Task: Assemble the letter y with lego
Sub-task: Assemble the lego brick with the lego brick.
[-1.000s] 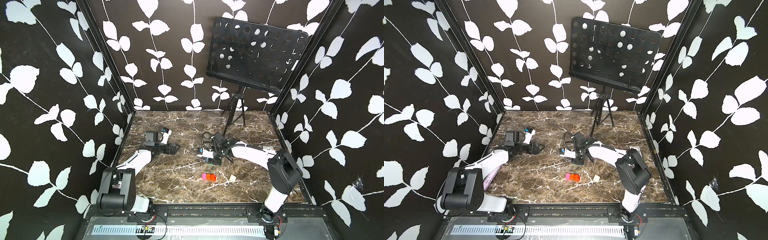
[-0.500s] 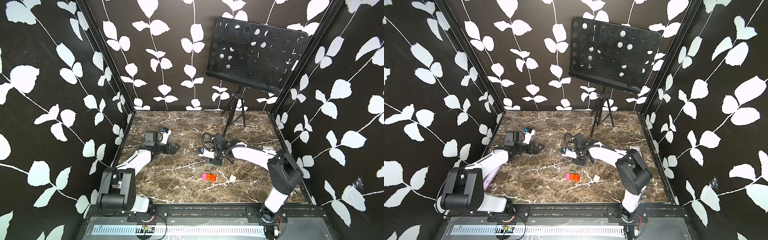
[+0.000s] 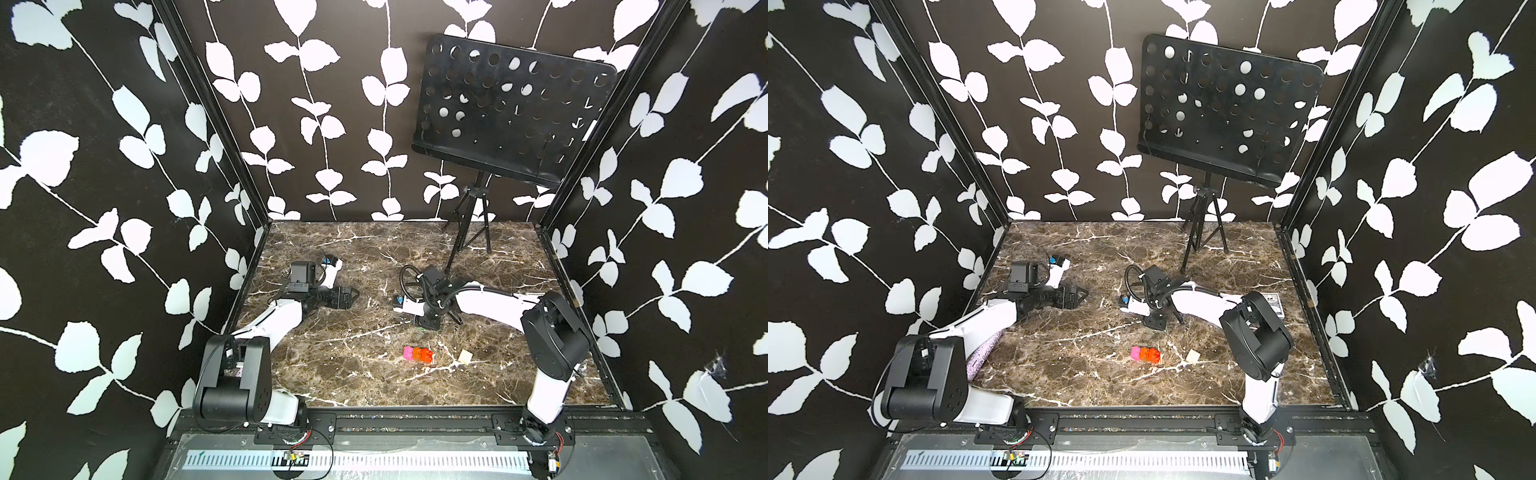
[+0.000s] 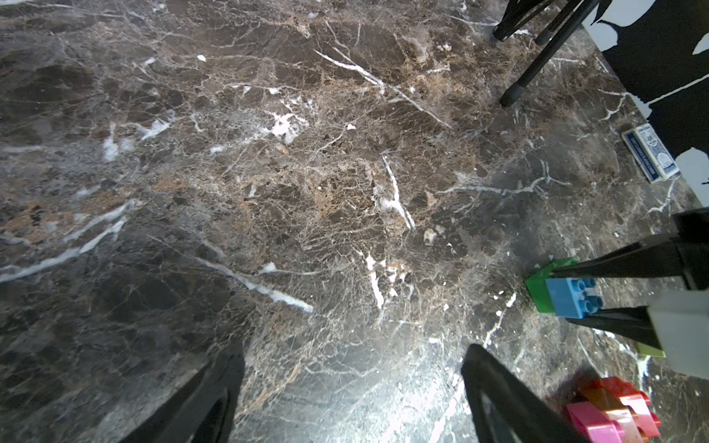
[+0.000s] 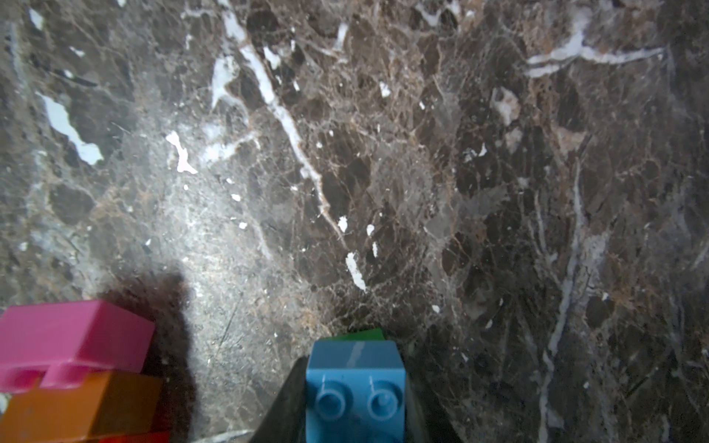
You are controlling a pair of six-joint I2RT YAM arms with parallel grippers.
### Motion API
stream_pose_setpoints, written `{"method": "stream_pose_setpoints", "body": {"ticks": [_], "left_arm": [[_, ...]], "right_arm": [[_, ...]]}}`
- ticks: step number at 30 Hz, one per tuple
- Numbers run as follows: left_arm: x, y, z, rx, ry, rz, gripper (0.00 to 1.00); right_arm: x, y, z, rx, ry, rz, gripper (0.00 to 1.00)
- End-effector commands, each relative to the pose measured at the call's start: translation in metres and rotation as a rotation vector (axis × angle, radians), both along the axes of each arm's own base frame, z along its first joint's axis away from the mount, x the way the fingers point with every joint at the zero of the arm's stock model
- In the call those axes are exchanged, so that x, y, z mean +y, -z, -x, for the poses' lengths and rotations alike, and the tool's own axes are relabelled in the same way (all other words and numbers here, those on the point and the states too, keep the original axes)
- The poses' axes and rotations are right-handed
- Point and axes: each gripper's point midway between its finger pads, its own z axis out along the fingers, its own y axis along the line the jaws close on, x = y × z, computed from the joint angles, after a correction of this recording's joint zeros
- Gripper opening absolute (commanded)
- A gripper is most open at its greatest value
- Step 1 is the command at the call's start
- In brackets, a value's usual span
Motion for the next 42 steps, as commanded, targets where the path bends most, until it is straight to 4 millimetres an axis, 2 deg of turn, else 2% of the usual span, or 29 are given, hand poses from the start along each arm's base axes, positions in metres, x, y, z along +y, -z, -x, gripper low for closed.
{"method": "stream_pose_setpoints", "body": {"ticks": [1,12,24,36,42], "left_arm": [[-0.001,-0.002,0.001,-0.016,0.01,-0.007,0.91],[-0.001,-0.002,0.001,-0.017,0.01,-0.008,0.91],[0.0,-0.001,0.001,-0.015,0.008,-0.009,0.91],[0.0,-0.001,0.0,-0.013,0.007,-0.008,0.91],[0.001,-0.001,-0.001,-0.017,0.006,-0.021,0.91]], "right_arm": [[-0.001,0.008,0.006,0.058,-0.017,0.013,0.28],[-0.012,0.018,0.019,0.106,-0.035,0.09,0.27],[-0.014,0.018,0.018,0.103,0.009,0.098,0.26],[-0.038,0.038,0.021,0.113,-0.002,0.232,0.25],[-0.034,0.035,0.017,0.112,0.033,0.201,0.24]]}}
